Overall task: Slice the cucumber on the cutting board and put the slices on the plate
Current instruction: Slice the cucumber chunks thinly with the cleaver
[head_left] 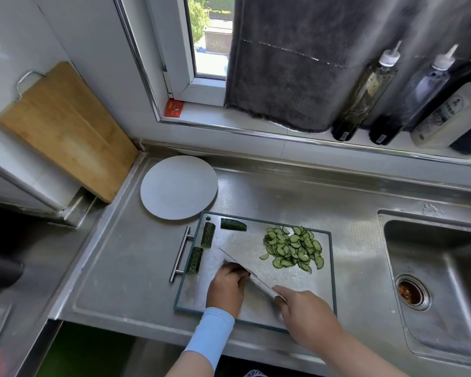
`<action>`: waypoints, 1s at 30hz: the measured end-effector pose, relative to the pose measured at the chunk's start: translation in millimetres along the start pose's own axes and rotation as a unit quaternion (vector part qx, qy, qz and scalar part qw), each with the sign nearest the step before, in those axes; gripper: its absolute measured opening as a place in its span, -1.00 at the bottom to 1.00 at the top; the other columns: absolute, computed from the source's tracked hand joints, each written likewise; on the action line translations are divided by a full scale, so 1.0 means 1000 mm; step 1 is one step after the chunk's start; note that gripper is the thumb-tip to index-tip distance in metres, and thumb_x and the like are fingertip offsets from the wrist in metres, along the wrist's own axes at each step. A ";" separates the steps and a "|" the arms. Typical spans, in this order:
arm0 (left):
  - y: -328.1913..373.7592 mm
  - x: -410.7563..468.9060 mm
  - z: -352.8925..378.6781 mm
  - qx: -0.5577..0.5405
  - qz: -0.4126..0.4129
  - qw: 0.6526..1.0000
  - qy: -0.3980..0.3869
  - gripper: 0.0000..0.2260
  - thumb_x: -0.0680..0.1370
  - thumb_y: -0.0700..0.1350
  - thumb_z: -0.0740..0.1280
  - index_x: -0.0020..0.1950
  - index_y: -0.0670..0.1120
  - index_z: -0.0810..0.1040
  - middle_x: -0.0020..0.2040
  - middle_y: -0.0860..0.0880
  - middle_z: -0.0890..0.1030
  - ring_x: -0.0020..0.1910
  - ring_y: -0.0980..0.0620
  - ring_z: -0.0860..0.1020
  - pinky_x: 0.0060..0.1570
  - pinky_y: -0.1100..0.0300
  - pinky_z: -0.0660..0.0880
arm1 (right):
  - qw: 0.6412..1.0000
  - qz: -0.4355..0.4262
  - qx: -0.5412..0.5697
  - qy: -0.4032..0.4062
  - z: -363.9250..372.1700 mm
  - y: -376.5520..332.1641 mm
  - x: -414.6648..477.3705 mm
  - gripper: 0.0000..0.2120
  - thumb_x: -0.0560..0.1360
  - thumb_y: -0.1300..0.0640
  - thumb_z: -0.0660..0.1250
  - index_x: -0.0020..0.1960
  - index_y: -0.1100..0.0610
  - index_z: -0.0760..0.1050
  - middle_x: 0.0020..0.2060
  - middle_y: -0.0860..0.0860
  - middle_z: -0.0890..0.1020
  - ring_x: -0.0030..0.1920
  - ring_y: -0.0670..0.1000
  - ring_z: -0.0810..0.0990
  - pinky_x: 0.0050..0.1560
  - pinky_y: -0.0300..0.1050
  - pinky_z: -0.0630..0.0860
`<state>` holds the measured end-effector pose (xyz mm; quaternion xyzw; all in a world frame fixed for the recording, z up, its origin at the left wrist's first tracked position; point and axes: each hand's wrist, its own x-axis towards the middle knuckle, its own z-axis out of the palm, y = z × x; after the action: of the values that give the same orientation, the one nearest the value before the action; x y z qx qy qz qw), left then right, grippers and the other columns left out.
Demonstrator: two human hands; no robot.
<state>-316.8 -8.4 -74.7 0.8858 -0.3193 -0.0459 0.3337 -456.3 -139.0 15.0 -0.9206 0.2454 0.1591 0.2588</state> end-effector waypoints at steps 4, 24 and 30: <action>-0.003 -0.002 0.003 -0.010 -0.007 1.000 0.001 -0.80 0.28 -0.28 0.57 -0.22 -0.02 0.69 -0.15 0.02 0.64 -0.18 0.03 0.60 -0.22 0.32 0.50 | 1.000 -0.003 0.001 0.002 0.001 0.007 -0.009 -0.83 0.63 0.04 0.10 0.15 -0.08 0.42 -0.18 0.02 0.64 -0.14 0.12 0.57 -0.15 0.00 0.51; -0.006 -0.006 0.008 -0.020 0.018 0.999 0.042 -0.81 0.28 -0.32 0.58 -0.19 -0.10 0.69 -0.18 0.02 0.63 -0.19 0.06 0.52 -0.20 0.34 0.43 | 0.998 0.005 0.022 -0.051 -0.005 -0.024 0.032 -0.82 0.61 0.11 0.09 -0.10 -0.05 0.42 -0.25 -0.04 0.53 -0.19 0.09 0.44 -0.21 -0.08 0.39; -0.006 -0.006 0.007 -0.018 0.009 0.999 0.041 -0.80 0.28 -0.29 0.59 -0.21 -0.07 0.69 -0.17 0.01 0.64 -0.21 0.04 0.56 -0.19 0.34 0.44 | 1.000 0.000 0.007 -0.020 0.000 -0.020 0.022 -0.80 0.57 0.11 0.10 0.04 -0.01 0.48 -0.19 0.03 0.63 -0.17 0.12 0.52 -0.17 -0.01 0.49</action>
<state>-320.4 -5.5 -84.4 0.8779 -0.3123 -0.0121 0.3627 -427.0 -131.8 13.4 -0.9154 0.2414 0.1753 0.2703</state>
